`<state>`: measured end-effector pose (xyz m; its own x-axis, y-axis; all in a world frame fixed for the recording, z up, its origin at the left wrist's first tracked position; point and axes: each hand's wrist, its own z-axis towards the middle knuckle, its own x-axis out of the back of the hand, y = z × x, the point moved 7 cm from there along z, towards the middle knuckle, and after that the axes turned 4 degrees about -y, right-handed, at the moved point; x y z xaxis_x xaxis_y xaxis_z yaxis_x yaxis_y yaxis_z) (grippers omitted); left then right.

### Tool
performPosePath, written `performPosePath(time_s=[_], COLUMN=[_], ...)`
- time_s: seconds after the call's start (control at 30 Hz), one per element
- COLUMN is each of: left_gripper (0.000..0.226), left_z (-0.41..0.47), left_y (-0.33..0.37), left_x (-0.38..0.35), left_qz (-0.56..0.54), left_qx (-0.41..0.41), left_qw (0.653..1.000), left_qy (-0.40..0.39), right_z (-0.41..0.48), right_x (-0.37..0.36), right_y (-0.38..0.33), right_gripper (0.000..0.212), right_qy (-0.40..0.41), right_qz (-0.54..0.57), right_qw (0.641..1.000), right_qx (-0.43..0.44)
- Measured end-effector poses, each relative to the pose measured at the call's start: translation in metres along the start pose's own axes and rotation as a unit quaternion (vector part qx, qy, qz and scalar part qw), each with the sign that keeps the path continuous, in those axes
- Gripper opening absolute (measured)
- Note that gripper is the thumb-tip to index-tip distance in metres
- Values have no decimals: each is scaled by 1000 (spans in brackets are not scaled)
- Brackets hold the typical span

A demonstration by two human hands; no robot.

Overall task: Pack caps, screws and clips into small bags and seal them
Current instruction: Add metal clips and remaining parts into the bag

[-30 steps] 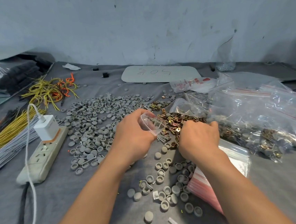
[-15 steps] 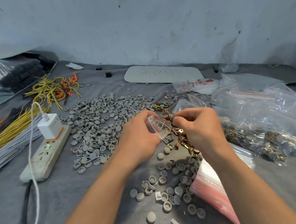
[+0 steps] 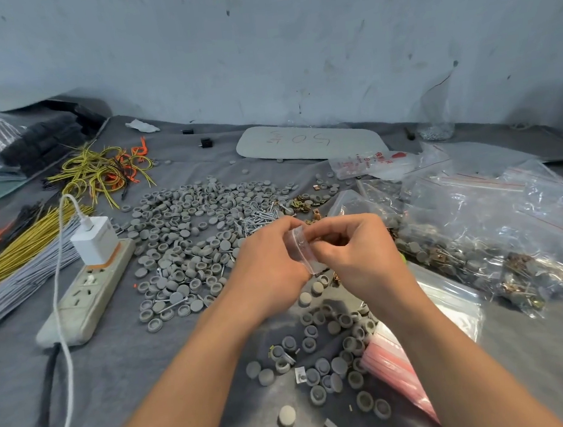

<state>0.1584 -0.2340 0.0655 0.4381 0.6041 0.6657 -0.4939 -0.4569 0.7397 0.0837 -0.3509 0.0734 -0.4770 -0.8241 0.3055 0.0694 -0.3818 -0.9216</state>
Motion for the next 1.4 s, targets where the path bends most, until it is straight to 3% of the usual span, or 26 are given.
performPosePath(time_s=[0.1, 0.2, 0.3, 0.4, 0.63, 0.73, 0.83, 1.07, 1.23, 1.3, 1.4], left_gripper=[35, 38, 39, 39, 38, 36, 36, 35, 35, 36, 38], left_z=[1, 2, 1, 0, -1, 0, 0, 0, -1, -2, -2], left_y=[-1, -3, -4, -4, -4, -4, -4, -2, -1, -1, 1], left_x=[3, 8, 10, 11, 11, 10, 9, 9, 9, 9, 5], left_qz=[-37, -53, -71, -67, -55, -52, -56, -41, -39, -34, -24], left_qx=[4, 14, 27, 35, 37, 35, 33, 30, 28, 27, 13], left_qw=[999, 998, 997, 997, 998, 998, 998, 999, 999, 999, 1000], left_qy=[2, 3, 13, 14, 12, 9, -1, -3, 0, -2, -4], right_z=[-1, -3, -6, -13, -15, -13, -13, -17, -18, -13, -12], right_x=[19, 54, 66, 62, 50, 41, 37, 33, 30, 41, 54], right_y=[5, 13, 24, 34, 44, 43, 42, 40, 39, 34, 23], right_gripper=[37, 34, 27, 16, 25, 19, 16, 19, 9, 7, 14], right_qy=[65, 140, 58, -13, -100, -131, -132, -131, -113, -52, 37], right_qz=[3, -157, -395, -507, -552, -579, -571, -524, -514, -440, -170], right_qw=[998, 973, 901, 837, 796, 784, 795, 822, 831, 881, 977], right_qx=[-26, -89, -172, -207, -226, -182, -155, -181, -181, -167, -124])
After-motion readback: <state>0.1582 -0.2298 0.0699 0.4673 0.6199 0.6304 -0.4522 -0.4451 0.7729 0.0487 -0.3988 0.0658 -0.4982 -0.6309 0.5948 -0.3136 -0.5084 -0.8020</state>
